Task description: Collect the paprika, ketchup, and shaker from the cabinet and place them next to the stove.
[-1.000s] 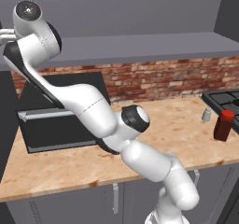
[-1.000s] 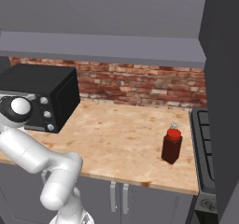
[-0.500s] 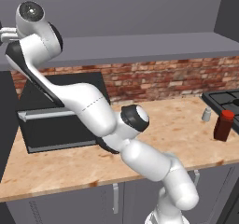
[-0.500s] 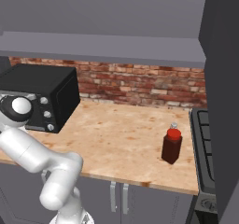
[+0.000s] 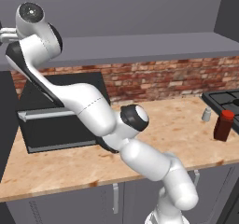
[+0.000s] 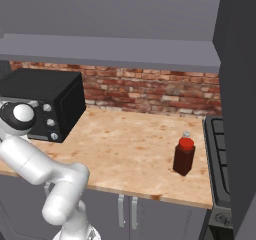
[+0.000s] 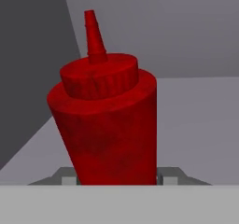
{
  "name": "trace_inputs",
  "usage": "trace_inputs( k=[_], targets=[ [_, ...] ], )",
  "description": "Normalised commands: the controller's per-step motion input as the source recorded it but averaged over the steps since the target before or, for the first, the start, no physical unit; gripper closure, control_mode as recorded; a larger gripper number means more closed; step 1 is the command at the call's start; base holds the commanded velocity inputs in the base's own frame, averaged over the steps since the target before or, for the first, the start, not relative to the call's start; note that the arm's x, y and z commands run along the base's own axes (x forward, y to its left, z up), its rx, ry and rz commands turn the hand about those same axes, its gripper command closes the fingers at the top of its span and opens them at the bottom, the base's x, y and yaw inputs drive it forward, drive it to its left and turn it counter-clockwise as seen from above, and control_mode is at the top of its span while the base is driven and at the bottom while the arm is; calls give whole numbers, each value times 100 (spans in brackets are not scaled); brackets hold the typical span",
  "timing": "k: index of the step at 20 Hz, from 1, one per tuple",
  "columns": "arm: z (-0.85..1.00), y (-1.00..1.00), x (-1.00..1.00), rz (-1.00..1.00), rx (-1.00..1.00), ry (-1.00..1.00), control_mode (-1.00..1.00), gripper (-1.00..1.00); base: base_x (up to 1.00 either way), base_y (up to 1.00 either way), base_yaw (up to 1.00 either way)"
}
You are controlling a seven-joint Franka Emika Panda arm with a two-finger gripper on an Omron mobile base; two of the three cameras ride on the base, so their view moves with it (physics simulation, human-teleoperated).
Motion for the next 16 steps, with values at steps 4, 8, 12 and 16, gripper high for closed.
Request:
trace_inputs(
  k=[4, 8, 12, 16],
  targets=[
    [0, 0, 0, 0, 0, 0, -100, 100, 0, 0, 0],
    [0, 0, 0, 0, 0, 0, -100, 100, 0, 0, 0],
    [0, 0, 0, 0, 0, 0, -100, 100, 0, 0, 0],
    [-1, 0, 0, 0, 0, 0, -100, 100, 0, 0, 0]
  ],
)
